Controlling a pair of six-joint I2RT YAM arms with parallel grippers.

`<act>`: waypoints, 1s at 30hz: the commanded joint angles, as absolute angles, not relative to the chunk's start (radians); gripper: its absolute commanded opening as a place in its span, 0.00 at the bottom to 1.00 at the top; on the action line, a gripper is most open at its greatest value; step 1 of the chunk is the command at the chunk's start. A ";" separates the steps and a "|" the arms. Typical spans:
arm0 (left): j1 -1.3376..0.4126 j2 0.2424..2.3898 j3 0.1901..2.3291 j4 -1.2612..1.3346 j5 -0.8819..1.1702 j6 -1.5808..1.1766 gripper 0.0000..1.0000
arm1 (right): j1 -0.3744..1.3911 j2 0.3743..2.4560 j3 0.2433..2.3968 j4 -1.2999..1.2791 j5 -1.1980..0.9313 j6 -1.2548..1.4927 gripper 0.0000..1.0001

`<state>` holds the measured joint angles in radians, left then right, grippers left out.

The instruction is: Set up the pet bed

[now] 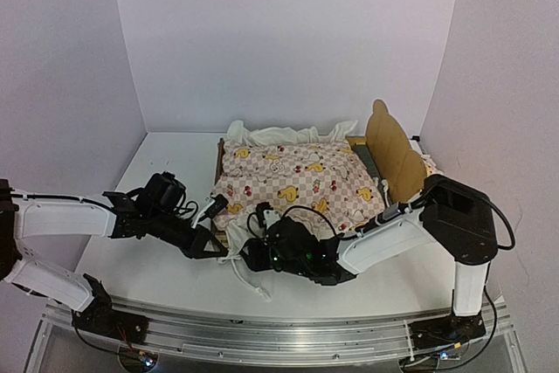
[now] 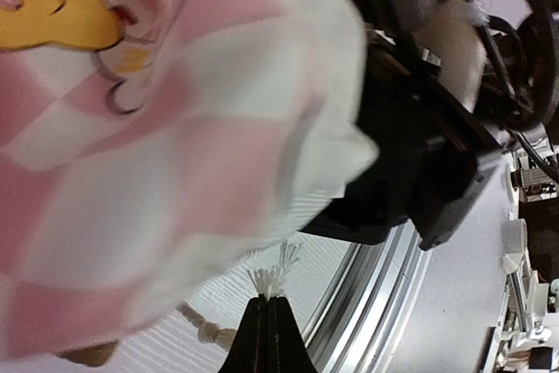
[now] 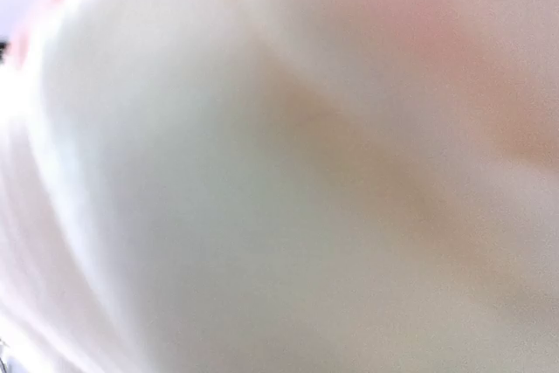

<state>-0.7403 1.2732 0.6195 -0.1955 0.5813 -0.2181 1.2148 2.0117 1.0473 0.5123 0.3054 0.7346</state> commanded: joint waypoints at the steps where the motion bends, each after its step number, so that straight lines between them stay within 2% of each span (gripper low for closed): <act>1: -0.733 1.256 0.624 -0.022 0.611 -0.056 0.00 | 1.102 1.973 1.111 0.509 0.325 0.726 0.28; 6: -0.607 1.318 0.638 0.078 0.640 0.016 0.00 | 1.044 2.054 1.225 0.425 0.273 0.661 0.26; 11: -0.521 1.378 0.695 0.026 0.624 0.161 0.00 | 1.011 2.082 1.300 0.340 0.262 0.598 0.24; 14: -0.482 1.388 0.714 -0.096 0.607 0.003 0.00 | 1.020 2.083 1.296 0.318 0.219 0.644 0.22; 18: -0.436 1.350 0.690 -0.235 0.735 -0.327 0.00 | 1.100 2.078 1.287 0.315 0.267 0.631 0.22; 23: -0.417 1.325 0.638 -0.249 0.648 -0.360 0.00 | 1.154 2.138 1.341 0.315 0.270 0.633 0.30; 30: -0.414 1.362 0.584 0.115 0.590 -0.326 0.00 | 1.166 2.252 1.408 0.226 0.363 0.582 0.50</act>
<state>-0.4200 1.3503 0.5957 -0.1062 0.6336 -0.3235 1.1769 2.2008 1.3622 0.3037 0.2717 0.6130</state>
